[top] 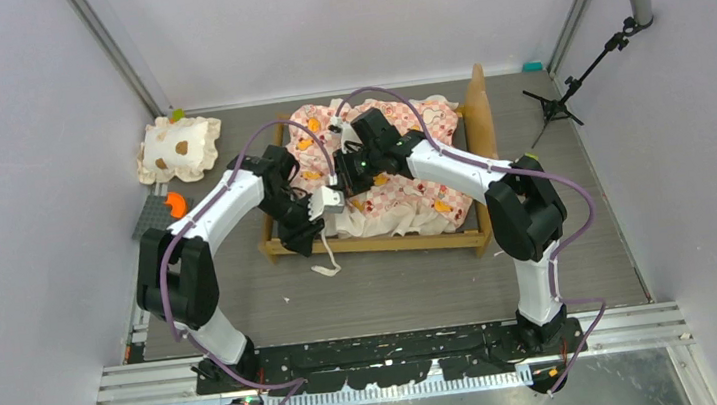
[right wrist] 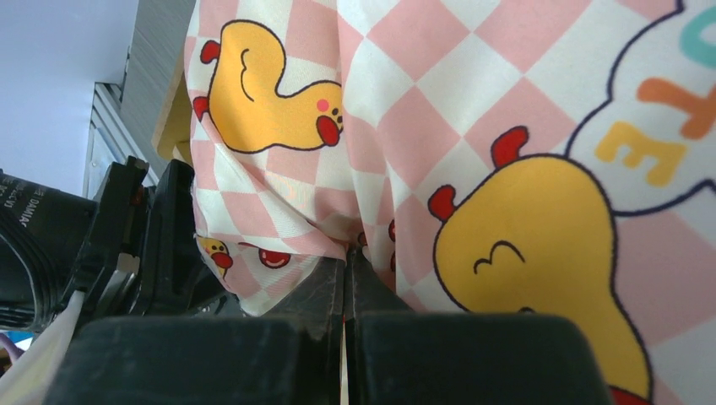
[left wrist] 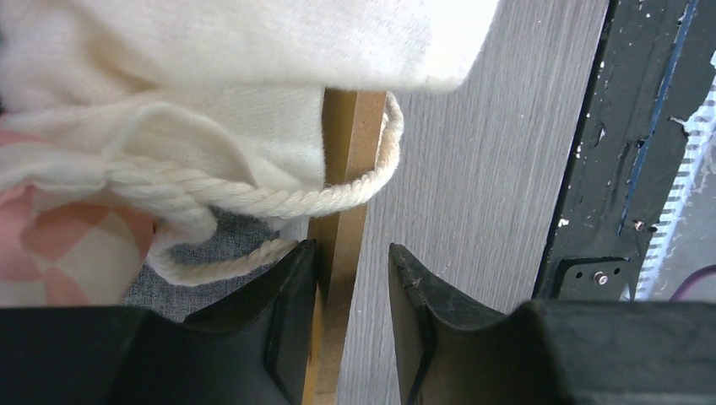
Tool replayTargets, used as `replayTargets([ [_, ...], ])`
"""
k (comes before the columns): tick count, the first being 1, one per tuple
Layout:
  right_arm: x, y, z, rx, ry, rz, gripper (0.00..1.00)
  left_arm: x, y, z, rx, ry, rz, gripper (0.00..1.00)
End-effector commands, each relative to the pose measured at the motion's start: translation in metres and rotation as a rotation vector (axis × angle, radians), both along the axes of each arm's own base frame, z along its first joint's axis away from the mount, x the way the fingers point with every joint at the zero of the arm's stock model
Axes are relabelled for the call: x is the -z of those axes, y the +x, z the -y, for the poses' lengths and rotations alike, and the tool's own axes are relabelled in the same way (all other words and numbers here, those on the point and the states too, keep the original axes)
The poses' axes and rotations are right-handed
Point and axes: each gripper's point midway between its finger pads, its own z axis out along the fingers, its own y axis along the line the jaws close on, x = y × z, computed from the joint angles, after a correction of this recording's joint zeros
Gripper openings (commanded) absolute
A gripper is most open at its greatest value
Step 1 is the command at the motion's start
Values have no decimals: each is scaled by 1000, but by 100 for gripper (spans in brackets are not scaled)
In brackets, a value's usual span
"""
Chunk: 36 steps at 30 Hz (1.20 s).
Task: Set up the pet bed
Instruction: Cross the ropes on the bed frame.
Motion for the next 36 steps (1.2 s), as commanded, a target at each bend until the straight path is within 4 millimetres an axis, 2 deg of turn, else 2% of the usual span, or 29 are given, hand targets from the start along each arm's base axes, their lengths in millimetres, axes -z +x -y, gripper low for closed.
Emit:
replayTargets([
  [1,-12,4,-6,-15,21,33,1,-1,-32,-3,0,38,-125,37],
  [5,-12,4,-7,-13,23,32,1,1,-34,-4,-2,45,-100,37],
  [13,-12,3,-7,-11,24,31,1,22,-39,-9,-9,96,-61,40],
  [19,-10,2,-7,-11,23,25,1,36,-47,-13,7,137,-101,41],
  [23,-10,2,-7,-10,23,25,1,39,-45,-12,12,149,-105,41],
  [27,-10,1,-7,-10,22,26,1,33,-36,-9,4,134,-55,42],
  [29,-10,1,-7,-10,21,25,1,28,-30,-8,-5,128,-20,47],
  [32,-11,1,-6,-10,21,26,1,13,-25,-6,-11,104,33,48],
  [33,-11,1,-6,-9,21,26,1,8,-23,-5,-15,96,53,55],
  [36,-11,1,-7,-12,21,28,1,-10,-22,0,-19,52,84,58],
])
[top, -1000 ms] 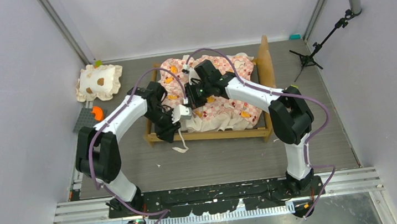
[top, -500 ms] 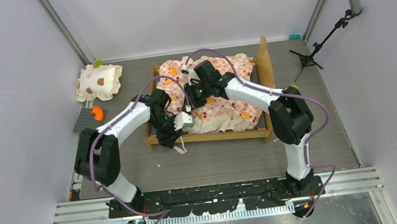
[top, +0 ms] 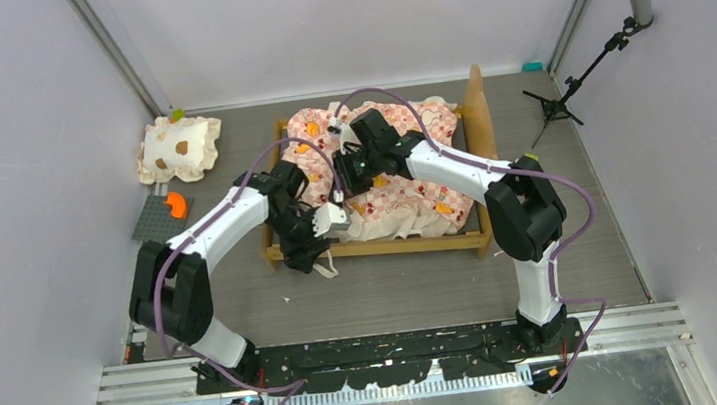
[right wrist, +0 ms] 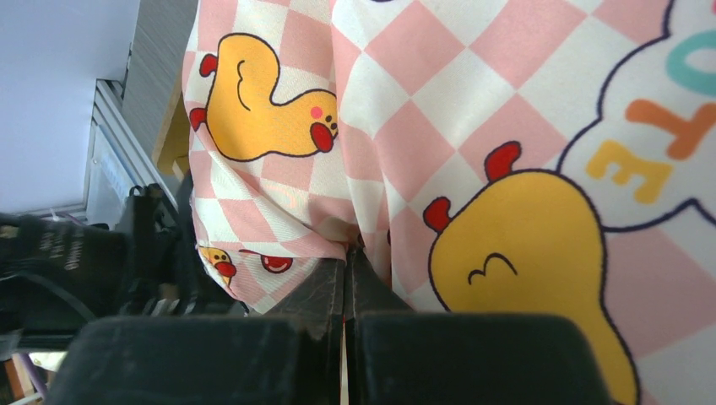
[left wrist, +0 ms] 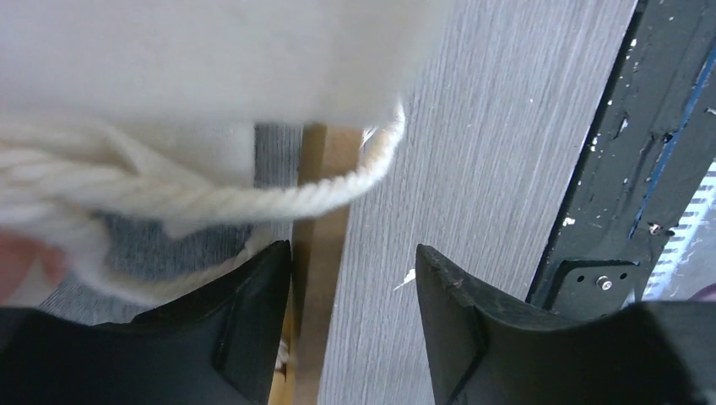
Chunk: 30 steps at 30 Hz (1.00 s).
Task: Set up the pet bed
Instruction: Cross the ropes on the bed frame.
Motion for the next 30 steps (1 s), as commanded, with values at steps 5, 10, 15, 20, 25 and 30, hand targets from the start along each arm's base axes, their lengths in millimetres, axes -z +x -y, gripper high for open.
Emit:
replayTargets([
  [5,-11,4,-5,-4,21,29,1,-55,-3,11,4,-107,82,61],
  [10,-12,4,-6,-5,21,29,1,-57,-7,3,5,-66,74,61],
  [15,-11,4,-5,-3,20,26,1,-43,-16,-5,19,-20,14,60],
  [20,-11,4,-6,-5,22,26,1,-27,-21,-2,31,-28,-26,59],
  [25,-10,3,-7,-7,23,25,1,-10,-20,0,27,-17,-72,59],
  [30,-9,3,-7,-6,21,21,1,5,-26,1,30,-6,-144,59],
])
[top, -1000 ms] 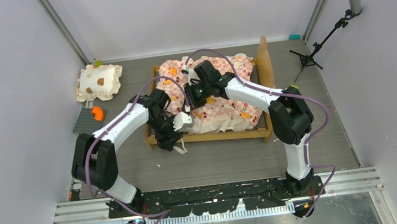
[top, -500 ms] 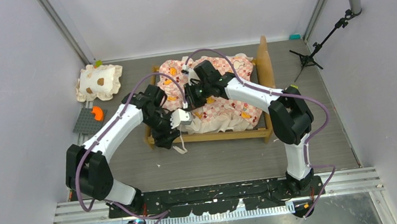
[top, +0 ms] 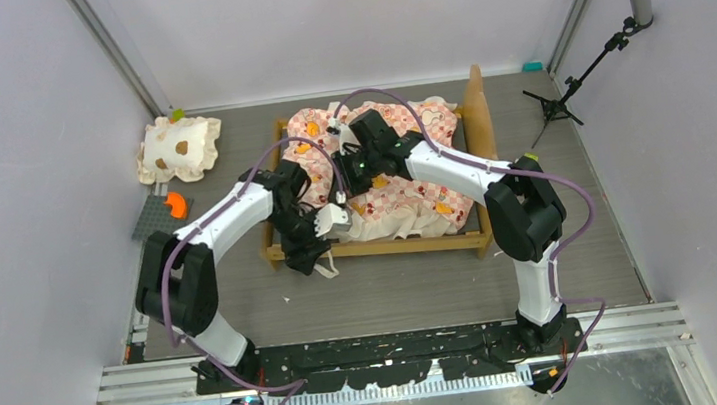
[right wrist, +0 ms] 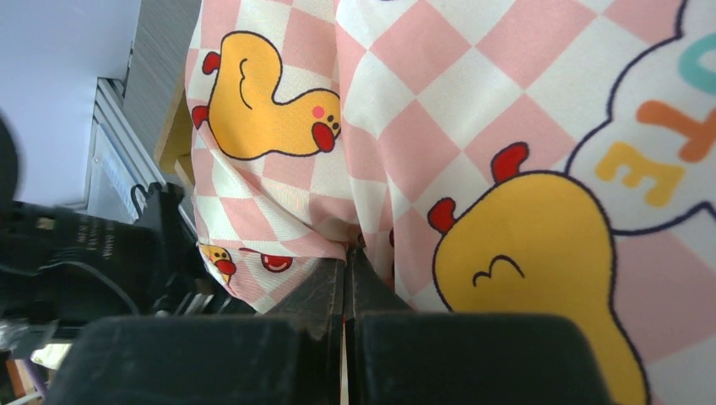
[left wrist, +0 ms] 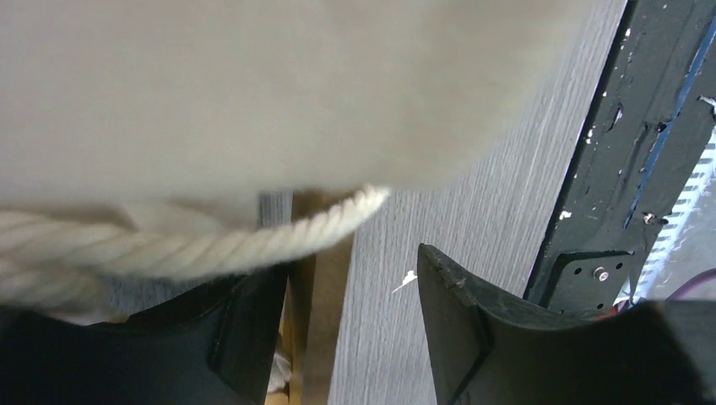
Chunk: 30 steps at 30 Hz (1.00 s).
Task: Set up the pet bed
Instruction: Cross the ropes on the bed frame.
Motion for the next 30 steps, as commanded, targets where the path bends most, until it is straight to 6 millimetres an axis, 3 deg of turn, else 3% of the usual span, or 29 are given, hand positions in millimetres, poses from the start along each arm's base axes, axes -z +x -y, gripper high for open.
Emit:
replayTargets([
  [1,-8,4,-5,-4,20,23,1,14,-21,1,6,1,-123,59],
  [5,-8,3,-5,-7,19,23,2,29,-28,-5,16,61,-193,57],
  [8,-8,3,-5,-7,17,21,1,29,-29,-5,24,69,-204,56],
  [15,-10,3,-5,-7,18,26,1,-9,-14,9,29,-26,-73,57],
  [20,-11,3,-5,-7,19,28,1,-33,-9,6,24,-31,8,58],
  [25,-10,3,-6,-9,20,25,1,-43,-12,1,32,-33,44,59],
  [30,-11,3,-6,-11,21,25,1,-38,-15,-5,39,-6,43,59],
])
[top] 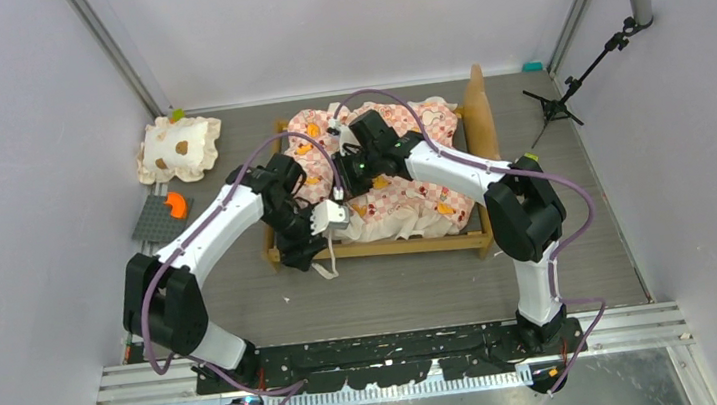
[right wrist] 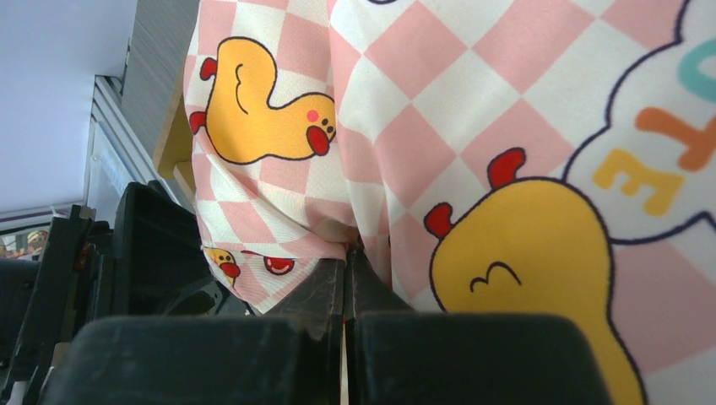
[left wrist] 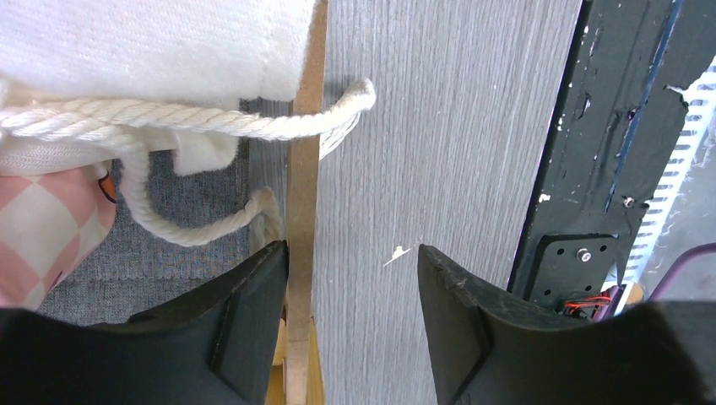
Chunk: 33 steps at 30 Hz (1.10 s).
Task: Set up the pet bed
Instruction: Cross the ropes on the bed frame.
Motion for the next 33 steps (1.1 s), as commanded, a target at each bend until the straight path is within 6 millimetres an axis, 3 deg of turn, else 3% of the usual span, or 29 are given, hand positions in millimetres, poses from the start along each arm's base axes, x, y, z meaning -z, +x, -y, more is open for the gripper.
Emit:
replayTargets([
  [1,-13,4,-7,-10,27,32,1,1,-11,-10,8,45,-33,59],
  [11,-12,3,-7,-12,25,29,1,32,-20,-21,2,137,-136,59],
  [17,-9,3,-8,-10,24,27,1,51,-26,-5,1,81,-233,58],
  [21,-10,2,-8,-12,25,26,1,62,-28,-6,9,118,-285,57],
  [26,-10,2,-7,-12,19,29,1,50,-21,-2,12,83,-220,57],
  [33,-12,3,-9,-12,22,31,1,4,-7,2,-1,16,-53,58],
])
